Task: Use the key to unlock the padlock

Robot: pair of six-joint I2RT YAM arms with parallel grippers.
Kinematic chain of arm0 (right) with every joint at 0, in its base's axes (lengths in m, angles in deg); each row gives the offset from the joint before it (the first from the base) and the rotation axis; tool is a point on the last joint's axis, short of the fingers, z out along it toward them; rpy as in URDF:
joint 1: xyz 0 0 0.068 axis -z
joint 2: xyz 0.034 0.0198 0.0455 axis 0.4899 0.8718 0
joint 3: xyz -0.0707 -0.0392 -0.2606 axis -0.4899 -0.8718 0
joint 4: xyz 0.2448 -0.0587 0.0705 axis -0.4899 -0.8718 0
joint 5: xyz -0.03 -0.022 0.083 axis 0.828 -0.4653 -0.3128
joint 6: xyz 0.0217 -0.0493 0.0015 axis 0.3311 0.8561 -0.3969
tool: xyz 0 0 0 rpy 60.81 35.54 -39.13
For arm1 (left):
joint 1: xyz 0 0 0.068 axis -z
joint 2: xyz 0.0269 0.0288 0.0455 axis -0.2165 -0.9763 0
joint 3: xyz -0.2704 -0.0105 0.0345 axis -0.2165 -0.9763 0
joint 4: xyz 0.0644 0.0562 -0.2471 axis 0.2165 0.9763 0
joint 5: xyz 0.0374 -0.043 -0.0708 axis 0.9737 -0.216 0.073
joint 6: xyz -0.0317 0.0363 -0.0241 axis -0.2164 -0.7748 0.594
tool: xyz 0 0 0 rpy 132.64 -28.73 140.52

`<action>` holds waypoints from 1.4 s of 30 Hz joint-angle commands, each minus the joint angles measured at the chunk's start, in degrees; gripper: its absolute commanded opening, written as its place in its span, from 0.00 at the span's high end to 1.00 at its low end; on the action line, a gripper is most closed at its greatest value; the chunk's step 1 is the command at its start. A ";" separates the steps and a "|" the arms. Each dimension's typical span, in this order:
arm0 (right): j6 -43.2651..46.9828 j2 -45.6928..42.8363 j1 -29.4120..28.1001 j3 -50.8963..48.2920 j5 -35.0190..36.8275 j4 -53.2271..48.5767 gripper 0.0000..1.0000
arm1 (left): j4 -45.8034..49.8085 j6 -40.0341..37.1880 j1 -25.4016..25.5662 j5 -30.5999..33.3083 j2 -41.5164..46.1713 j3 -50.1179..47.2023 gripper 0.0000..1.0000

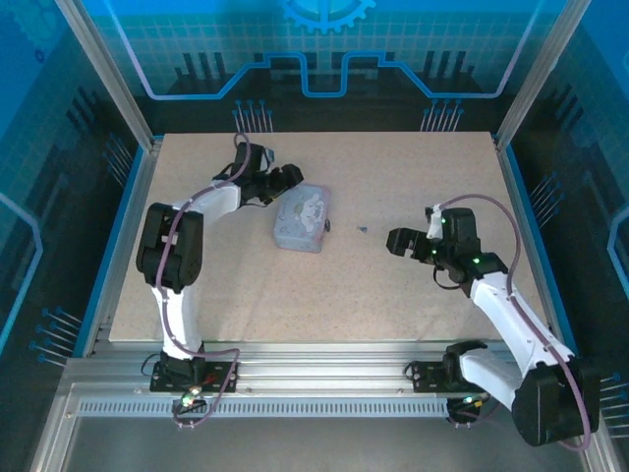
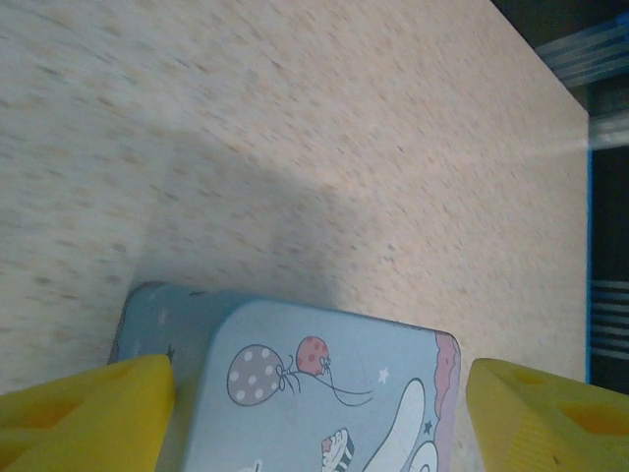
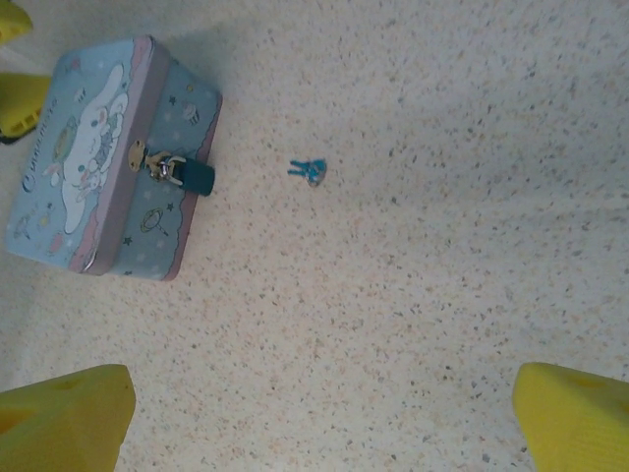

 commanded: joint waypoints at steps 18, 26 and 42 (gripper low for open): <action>2.51 26.66 -4.03 21.46 -9.34 1.03 0.04 | 1.91 0.31 5.32 2.67 23.90 -19.99 0.19; 4.20 43.14 -6.71 38.24 -11.25 -2.32 0.08 | -8.93 10.95 13.57 6.10 31.54 -37.10 0.18; 10.20 58.10 -10.53 53.61 -16.15 -12.05 0.22 | -16.92 12.58 18.09 12.72 24.99 -35.81 0.18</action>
